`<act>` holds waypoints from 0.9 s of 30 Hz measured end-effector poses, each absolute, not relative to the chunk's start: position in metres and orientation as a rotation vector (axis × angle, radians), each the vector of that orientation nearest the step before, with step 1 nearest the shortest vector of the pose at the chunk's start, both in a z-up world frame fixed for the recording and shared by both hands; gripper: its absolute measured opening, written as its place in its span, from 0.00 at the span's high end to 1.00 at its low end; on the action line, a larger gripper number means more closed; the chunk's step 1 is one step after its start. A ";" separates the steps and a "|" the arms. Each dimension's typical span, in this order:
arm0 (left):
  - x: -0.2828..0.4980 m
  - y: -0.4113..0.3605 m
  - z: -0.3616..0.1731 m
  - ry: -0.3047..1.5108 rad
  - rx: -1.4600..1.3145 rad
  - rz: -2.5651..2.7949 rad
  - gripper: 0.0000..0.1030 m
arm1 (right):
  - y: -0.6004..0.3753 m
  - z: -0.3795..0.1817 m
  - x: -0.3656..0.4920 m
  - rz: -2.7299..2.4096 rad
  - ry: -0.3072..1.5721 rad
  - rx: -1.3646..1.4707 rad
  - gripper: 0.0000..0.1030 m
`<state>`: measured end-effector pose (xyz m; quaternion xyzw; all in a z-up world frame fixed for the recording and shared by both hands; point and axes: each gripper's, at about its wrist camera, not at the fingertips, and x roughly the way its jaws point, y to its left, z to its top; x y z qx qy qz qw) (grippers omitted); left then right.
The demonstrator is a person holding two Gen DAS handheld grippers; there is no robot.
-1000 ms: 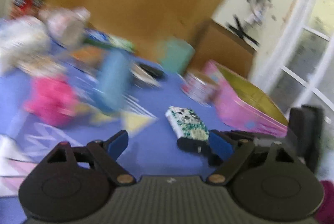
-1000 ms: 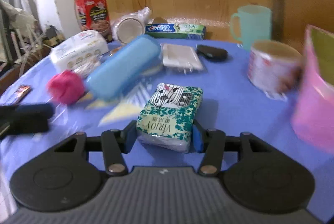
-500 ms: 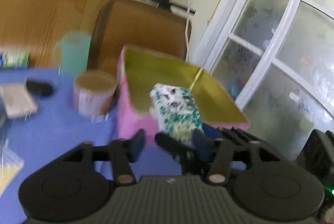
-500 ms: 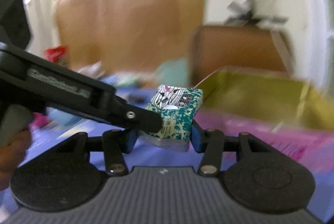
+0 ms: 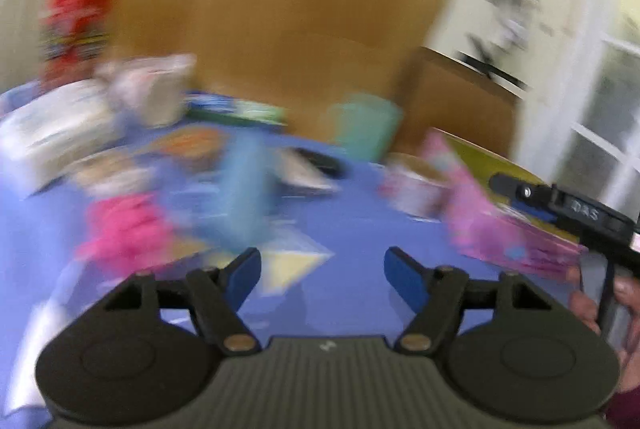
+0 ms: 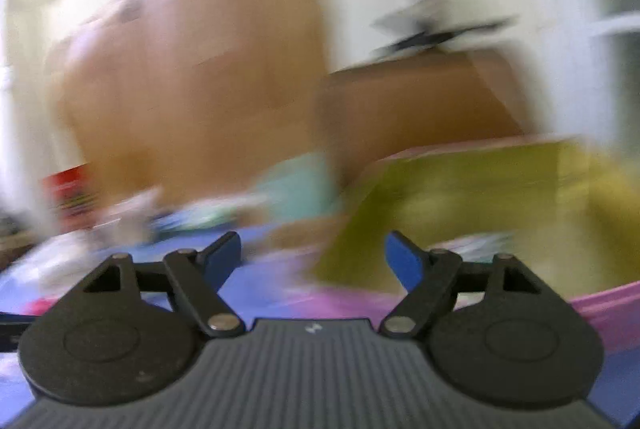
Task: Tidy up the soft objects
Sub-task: 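Grasp the blue pencil case and place it in the pink tin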
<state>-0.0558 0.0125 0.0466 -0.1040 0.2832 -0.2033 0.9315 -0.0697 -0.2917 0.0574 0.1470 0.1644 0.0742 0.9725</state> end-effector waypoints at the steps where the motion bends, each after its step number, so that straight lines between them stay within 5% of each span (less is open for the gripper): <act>1: -0.059 0.028 0.045 0.571 -0.237 -0.388 0.32 | -0.272 0.057 -0.058 0.208 0.369 0.308 0.21; 9: -0.072 0.093 0.045 0.520 -0.346 -0.296 0.31 | -0.129 0.039 0.044 0.356 0.606 0.322 0.12; 10: -0.071 0.092 0.045 0.523 -0.351 -0.298 0.31 | -0.126 0.034 0.053 0.333 0.643 0.319 0.13; 11: -0.070 0.091 0.044 0.528 -0.357 -0.305 0.31 | -0.124 0.028 0.064 0.325 0.684 0.329 0.33; 16: -0.066 0.079 0.036 0.552 -0.347 -0.374 0.31 | -0.158 0.022 0.023 0.371 0.720 0.383 0.44; 27: -0.040 -0.030 0.012 0.820 -0.284 -0.636 0.27 | -0.201 0.012 -0.122 0.294 0.599 0.001 0.43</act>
